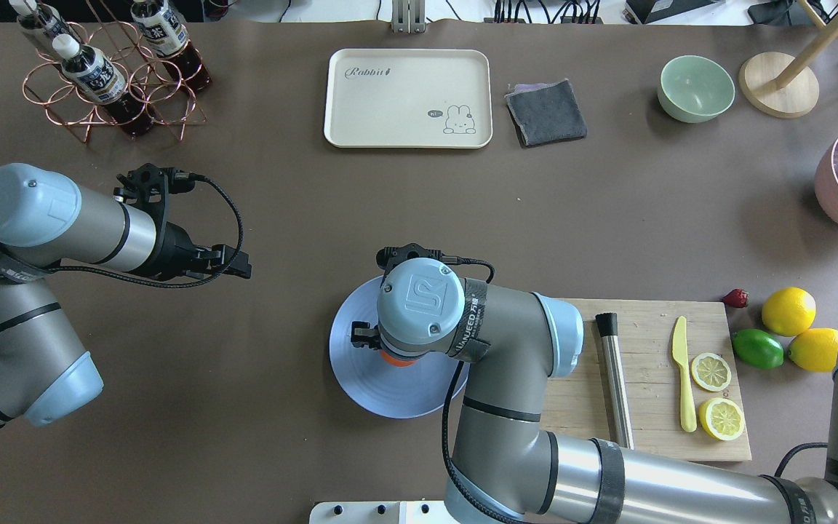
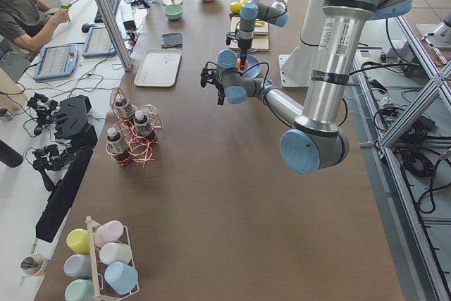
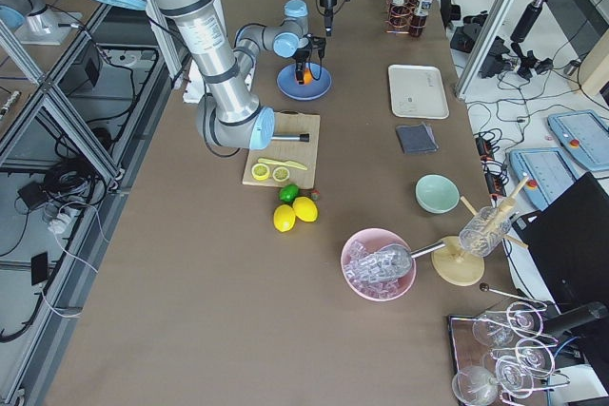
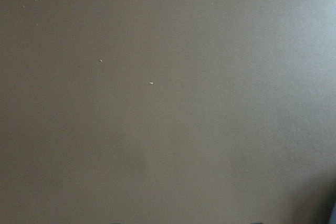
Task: Pick orange to plate
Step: 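Carry the orange over the blue plate while the left arm withdraws, then release the orange onto the plate and lift the right gripper away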
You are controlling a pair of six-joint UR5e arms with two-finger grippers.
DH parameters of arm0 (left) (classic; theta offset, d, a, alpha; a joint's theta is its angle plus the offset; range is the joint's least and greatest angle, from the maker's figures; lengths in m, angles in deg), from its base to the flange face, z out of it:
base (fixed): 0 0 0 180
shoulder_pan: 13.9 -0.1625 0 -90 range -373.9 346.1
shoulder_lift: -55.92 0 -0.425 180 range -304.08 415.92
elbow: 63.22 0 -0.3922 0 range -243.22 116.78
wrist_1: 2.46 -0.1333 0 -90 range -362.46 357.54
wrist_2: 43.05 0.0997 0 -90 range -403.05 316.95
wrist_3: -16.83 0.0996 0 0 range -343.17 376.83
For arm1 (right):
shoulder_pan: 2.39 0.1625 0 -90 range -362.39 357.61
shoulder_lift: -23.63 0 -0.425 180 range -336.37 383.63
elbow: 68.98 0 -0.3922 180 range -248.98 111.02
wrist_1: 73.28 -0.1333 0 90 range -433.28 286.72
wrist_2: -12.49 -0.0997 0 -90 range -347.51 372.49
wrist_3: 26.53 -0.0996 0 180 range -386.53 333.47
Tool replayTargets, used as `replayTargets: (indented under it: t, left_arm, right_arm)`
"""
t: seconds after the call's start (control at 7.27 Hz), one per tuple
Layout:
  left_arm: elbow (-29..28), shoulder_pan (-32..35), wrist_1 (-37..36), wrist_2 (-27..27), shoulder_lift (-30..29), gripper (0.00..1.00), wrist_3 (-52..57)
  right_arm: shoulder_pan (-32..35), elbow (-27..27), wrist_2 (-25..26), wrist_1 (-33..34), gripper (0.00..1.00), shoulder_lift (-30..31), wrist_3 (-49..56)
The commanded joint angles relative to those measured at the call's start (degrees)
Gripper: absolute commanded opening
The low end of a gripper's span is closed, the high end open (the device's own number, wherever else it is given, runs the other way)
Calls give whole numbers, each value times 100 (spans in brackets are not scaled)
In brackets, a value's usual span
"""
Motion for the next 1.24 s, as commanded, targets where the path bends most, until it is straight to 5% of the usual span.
replayTargets:
  t: [0.0, 0.14, 0.28, 0.69, 0.96, 1.1]
  left_arm:
    - [-7, 9, 0, 3, -12, 86, -6]
    - [2, 9, 0, 3, 5, 87, -15]
    - [10, 9, 0, 3, 14, 87, -15]
    - [11, 130, -9, -5, 40, 86, 20]
    - [98, 918, -899, -215, 215, 87, 1363]
    - [81, 1645, -1306, -834, 277, 87, 2253]
  right_arm:
    - [8, -2, -24, 7, 33, 58, 2]
    - [8, -20, -16, -2, 43, 58, 11]
    - [8, -20, -24, -2, 99, 58, -24]
    - [165, 93, -120, 50, 100, 67, -15]
    - [1328, 705, -996, 60, 100, 843, 351]
    - [2179, 1153, -1548, 147, 100, 1528, 1389]
